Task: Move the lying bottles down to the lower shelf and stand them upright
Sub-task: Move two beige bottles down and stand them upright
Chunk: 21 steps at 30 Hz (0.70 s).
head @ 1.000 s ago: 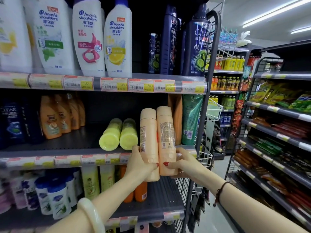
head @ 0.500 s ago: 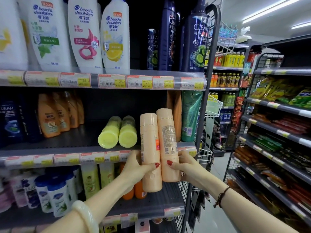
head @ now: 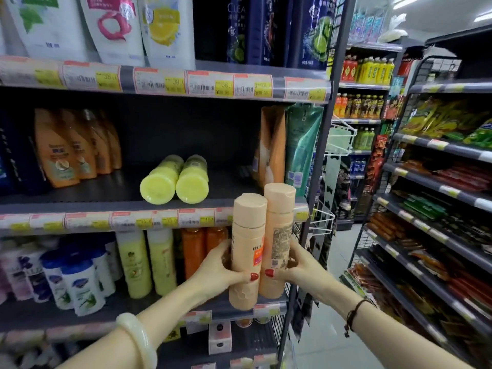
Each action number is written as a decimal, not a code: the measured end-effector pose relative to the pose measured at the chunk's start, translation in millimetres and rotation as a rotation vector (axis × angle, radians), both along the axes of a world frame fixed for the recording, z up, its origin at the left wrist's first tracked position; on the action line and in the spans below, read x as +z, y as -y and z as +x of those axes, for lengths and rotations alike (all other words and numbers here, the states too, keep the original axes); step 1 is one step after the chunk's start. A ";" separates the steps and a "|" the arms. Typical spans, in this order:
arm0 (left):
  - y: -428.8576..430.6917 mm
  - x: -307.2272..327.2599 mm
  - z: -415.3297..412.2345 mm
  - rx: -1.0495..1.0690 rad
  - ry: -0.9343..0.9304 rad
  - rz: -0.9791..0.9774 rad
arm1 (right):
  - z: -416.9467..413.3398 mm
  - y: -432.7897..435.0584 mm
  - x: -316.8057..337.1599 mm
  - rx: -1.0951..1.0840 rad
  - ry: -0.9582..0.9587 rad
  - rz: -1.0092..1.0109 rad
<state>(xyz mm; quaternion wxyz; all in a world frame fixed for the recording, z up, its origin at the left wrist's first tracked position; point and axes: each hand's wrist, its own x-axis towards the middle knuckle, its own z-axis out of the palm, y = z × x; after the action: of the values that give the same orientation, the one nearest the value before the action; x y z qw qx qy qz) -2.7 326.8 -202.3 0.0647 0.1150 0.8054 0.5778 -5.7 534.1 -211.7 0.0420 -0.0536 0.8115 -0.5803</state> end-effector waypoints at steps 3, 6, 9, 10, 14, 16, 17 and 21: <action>-1.1 -22.4 -7.5 -0.005 -0.010 -0.068 | -1.1 0.3 -23.4 -0.023 -0.013 0.008; -4.2 -44.3 -13.9 -0.011 -0.011 -0.104 | -6.9 -0.6 -50.6 -0.046 -0.020 0.020; -8.7 -61.6 -23.3 0.017 0.001 -0.111 | -16.7 1.2 -74.4 -0.097 -0.033 0.013; -9.9 -65.5 -27.4 0.024 0.003 -0.102 | -20.0 2.8 -79.5 -0.110 -0.047 0.009; -13.5 -76.9 -48.6 0.076 -0.014 -0.052 | -36.1 10.2 -97.3 -0.130 -0.111 0.016; -13.6 -85.7 -57.7 0.093 -0.027 -0.049 | -43.8 12.6 -108.5 -0.141 -0.137 0.030; -13.7 -90.3 -60.9 0.095 -0.029 -0.043 | -47.6 13.2 -114.4 -0.156 -0.146 0.029; -17.6 -104.2 -74.1 0.115 -0.021 -0.008 | -62.0 13.5 -118.1 -0.182 -0.166 -0.010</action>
<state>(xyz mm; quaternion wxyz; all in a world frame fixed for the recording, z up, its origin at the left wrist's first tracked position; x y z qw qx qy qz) -76.8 344.4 -306.5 0.0234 0.0745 0.8138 0.5759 -67.7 520.6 -329.8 -0.0786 -0.0280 0.8109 -0.5792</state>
